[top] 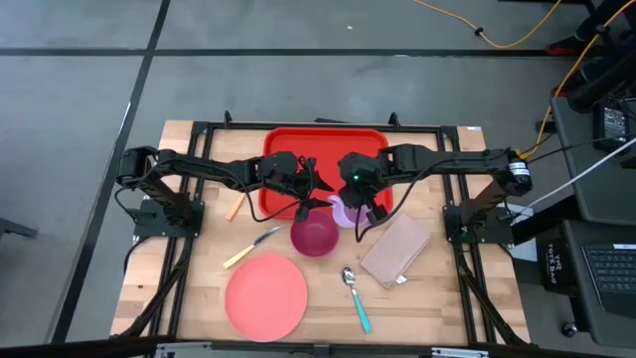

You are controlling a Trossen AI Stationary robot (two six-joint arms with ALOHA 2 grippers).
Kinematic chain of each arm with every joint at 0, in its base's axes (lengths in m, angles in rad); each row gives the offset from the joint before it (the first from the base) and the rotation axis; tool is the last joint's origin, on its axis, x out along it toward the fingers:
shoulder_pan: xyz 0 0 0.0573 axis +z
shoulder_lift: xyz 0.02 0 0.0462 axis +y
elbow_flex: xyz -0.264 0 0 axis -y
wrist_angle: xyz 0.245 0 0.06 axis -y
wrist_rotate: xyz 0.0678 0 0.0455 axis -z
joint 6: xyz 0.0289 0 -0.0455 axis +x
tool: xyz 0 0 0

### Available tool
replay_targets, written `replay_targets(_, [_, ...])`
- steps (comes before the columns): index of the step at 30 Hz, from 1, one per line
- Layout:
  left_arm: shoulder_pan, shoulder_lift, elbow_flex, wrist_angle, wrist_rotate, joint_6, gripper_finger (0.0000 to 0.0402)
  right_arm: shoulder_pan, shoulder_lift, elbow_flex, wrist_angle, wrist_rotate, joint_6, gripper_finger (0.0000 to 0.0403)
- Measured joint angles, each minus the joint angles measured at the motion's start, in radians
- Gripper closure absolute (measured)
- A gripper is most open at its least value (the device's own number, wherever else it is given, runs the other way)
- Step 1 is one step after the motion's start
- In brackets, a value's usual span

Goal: Set up tray
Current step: Put the light purple mug on the red tray

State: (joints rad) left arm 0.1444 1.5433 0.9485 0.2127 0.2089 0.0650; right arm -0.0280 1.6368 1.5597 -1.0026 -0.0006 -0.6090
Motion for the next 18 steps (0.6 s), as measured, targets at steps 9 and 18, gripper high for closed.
replay_targets(9, [-0.008, 0.000, 0.000, 0.000, 0.000, 0.034, 0.0232, 0.000, 0.007, 0.010, 0.017, 0.006, -0.025, 0.0392])
replay_targets(18, [-0.008, -0.001, 0.000, 0.004, -0.001, 0.053, 0.0288, 0.000, 0.007, 0.010, 0.010, 0.006, -0.025, 0.0392])
